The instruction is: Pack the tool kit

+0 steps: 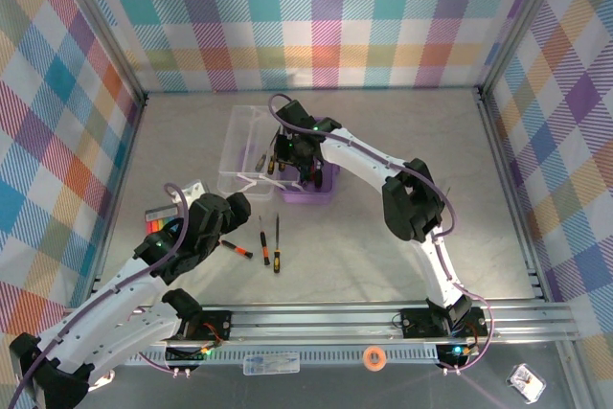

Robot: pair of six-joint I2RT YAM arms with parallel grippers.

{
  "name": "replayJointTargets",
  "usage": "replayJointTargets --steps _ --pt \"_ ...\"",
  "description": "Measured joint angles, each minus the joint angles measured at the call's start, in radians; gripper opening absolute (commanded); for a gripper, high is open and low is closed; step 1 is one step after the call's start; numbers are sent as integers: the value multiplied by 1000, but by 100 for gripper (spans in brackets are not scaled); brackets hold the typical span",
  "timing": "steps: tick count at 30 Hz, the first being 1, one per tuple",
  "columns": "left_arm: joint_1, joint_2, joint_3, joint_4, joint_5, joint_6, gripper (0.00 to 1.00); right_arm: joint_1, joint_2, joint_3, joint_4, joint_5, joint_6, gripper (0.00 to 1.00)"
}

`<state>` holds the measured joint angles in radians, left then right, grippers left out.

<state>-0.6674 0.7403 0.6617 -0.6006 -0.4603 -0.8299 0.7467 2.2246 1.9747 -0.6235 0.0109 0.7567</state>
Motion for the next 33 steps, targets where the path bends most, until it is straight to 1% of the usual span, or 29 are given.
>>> replayJointTargets --steps 3,5,11,18,21,26,30,33 --pt "0 0 0 0 0 7 100 0 8 10 -7 -1 14 23" --pt "0 -1 0 0 0 8 100 0 11 15 -10 -2 22 26" --pt "0 -10 0 -3 4 13 100 0 38 64 -23 -34 48 27" --pt "0 -23 5 -26 3 29 100 1 28 62 -29 -38 43 28" --pt "0 -24 6 -26 -4 38 100 4 -23 30 -33 -16 29 28" --pt "0 -18 6 -26 -15 40 100 27 -166 -57 -37 51 -13 30" --pt "0 6 5 -24 -34 41 100 79 -293 -183 -26 126 -36 31" --pt "0 26 -7 -11 -51 37 100 133 -351 -275 -28 179 -40 33"
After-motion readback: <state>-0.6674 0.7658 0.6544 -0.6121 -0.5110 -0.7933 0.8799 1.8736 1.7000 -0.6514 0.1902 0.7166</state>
